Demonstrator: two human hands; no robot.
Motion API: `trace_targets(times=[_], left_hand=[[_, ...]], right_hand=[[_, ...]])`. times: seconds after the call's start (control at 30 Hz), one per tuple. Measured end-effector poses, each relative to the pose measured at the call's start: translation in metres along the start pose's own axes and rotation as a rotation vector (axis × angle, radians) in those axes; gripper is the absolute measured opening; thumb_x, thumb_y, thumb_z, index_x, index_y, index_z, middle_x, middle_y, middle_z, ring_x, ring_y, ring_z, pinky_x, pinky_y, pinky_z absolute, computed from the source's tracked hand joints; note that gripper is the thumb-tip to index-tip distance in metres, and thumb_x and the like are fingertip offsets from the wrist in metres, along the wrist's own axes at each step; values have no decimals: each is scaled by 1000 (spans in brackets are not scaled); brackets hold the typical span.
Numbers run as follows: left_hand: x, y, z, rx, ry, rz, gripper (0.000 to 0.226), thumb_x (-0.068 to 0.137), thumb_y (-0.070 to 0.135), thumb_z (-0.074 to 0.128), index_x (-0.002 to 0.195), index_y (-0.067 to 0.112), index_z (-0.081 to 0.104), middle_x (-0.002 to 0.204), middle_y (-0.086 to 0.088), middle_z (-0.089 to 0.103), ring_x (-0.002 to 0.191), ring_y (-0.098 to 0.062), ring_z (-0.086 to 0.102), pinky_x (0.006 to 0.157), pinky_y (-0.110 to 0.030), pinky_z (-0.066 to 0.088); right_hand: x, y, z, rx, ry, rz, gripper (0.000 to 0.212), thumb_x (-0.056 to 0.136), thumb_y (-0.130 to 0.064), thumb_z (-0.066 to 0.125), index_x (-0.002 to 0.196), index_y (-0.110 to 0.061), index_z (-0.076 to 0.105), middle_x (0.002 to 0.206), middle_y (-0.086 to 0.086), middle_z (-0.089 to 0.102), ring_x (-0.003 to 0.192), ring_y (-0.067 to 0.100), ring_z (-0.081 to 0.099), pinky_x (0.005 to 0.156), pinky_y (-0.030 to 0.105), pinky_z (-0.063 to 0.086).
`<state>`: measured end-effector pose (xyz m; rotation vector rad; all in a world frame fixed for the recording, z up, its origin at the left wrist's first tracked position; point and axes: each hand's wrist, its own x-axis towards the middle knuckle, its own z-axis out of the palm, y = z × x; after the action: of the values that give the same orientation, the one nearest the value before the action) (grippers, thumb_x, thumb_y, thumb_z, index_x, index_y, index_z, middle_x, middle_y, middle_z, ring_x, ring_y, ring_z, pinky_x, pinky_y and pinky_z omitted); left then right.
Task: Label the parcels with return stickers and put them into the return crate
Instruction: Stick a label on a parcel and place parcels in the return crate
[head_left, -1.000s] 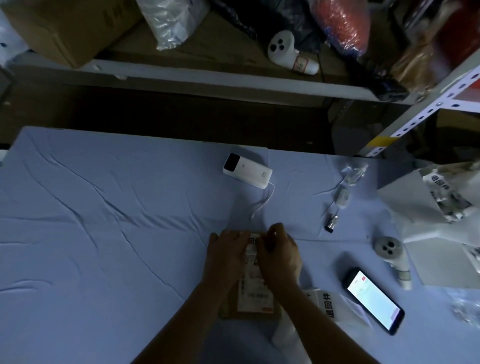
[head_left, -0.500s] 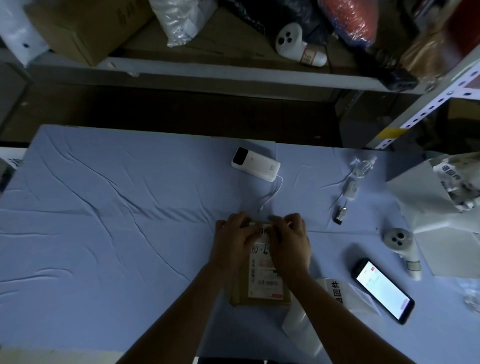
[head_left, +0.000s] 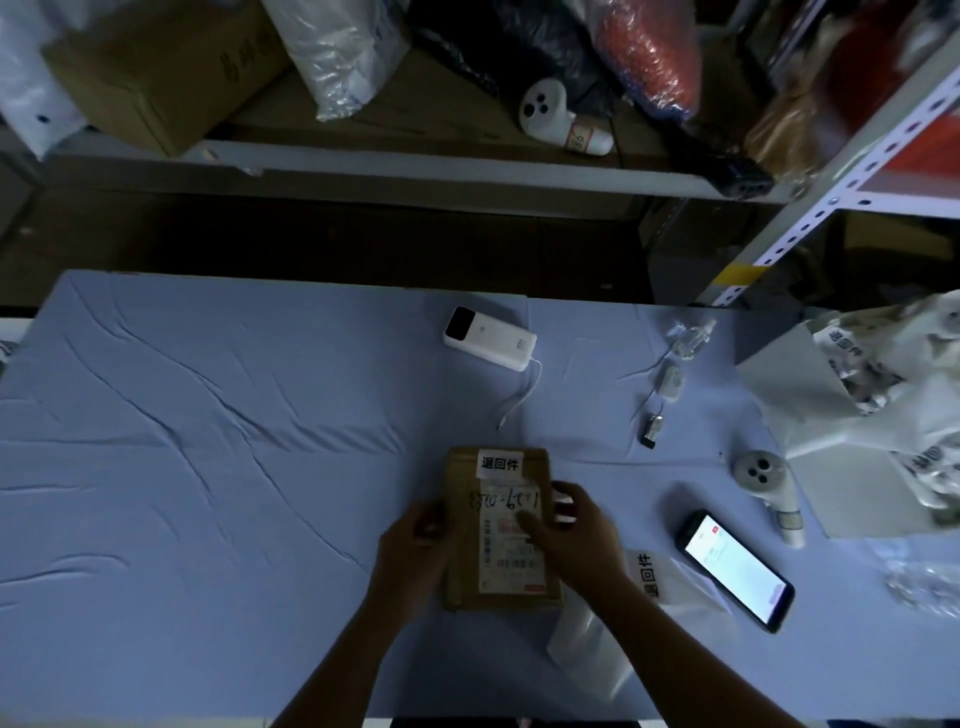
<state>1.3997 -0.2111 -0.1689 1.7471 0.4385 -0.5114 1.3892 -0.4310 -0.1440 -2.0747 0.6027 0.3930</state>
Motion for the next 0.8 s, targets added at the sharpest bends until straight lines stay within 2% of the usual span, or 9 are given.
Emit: trace_targets(times=[0.07, 0.13, 0.23, 0.37, 0.43, 0.5, 0.6, 0.7, 0.8], left_hand=[[-15, -12, 6, -49, -35, 12, 36, 83, 33, 82, 116, 34, 69, 102, 9, 76, 95, -9, 73, 76, -27, 61], [-28, -13, 14, -71, -43, 12, 35, 79, 40, 83, 110, 40, 66, 103, 10, 74, 94, -8, 72, 79, -31, 62], [-47, -4, 19, -74, -26, 13, 32, 69, 46, 73, 98, 36, 65, 106, -4, 69, 100, -21, 70, 81, -36, 61], [-82, 8, 10, -19, 52, 125, 17, 84, 45, 67, 100, 47, 63, 109, -10, 61, 95, -25, 68, 75, -44, 62], [-108, 9, 0, 27, 112, 138, 24, 90, 50, 64, 112, 42, 66, 111, -7, 59, 96, -20, 67, 74, -42, 62], [-137, 8, -11, 18, 178, 148, 31, 86, 58, 62, 111, 40, 67, 110, -6, 59, 95, -21, 67, 73, -43, 62], [-183, 5, -32, -30, 257, 187, 5, 99, 44, 60, 101, 42, 64, 107, -5, 59, 89, -17, 68, 62, -32, 57], [-223, -2, -58, -71, 346, 197, 9, 102, 37, 56, 98, 38, 65, 94, 3, 65, 74, -4, 70, 50, -23, 53], [-263, -21, -107, -146, 412, 203, 20, 100, 39, 58, 108, 25, 69, 87, 4, 72, 73, -14, 74, 50, -33, 58]], right_hand=[[-10, 9, 2, 49, -15, -9, 52, 85, -35, 81, 128, -23, 56, 106, -10, 72, 83, -1, 70, 58, 13, 55], [-19, 15, 1, 98, -36, -26, 56, 84, -37, 81, 132, -24, 55, 111, -8, 73, 89, 3, 72, 68, 22, 62], [-31, 15, -4, 132, -76, -72, 56, 84, -39, 82, 132, -29, 55, 114, -6, 73, 92, 6, 72, 74, 30, 64], [-49, 4, -12, 173, -85, -197, 54, 78, -52, 82, 125, -33, 64, 108, -12, 75, 91, 5, 73, 77, 34, 64], [-64, -2, -12, 165, -111, -269, 55, 76, -59, 80, 123, -35, 65, 106, -15, 76, 91, 4, 73, 77, 33, 64], [-83, -11, -8, 158, -155, -337, 54, 78, -60, 78, 124, -35, 65, 107, -14, 76, 91, 6, 74, 75, 32, 64], [-115, -26, 8, 155, -202, -395, 65, 72, -67, 77, 128, -37, 63, 108, -10, 76, 90, 9, 75, 74, 36, 65], [-149, -41, 32, 130, -253, -463, 63, 71, -70, 74, 125, -39, 65, 107, -11, 76, 92, 8, 74, 77, 39, 64], [-193, -70, 72, 84, -320, -514, 49, 79, -60, 76, 122, -39, 66, 107, -15, 74, 96, 4, 71, 77, 29, 62]])
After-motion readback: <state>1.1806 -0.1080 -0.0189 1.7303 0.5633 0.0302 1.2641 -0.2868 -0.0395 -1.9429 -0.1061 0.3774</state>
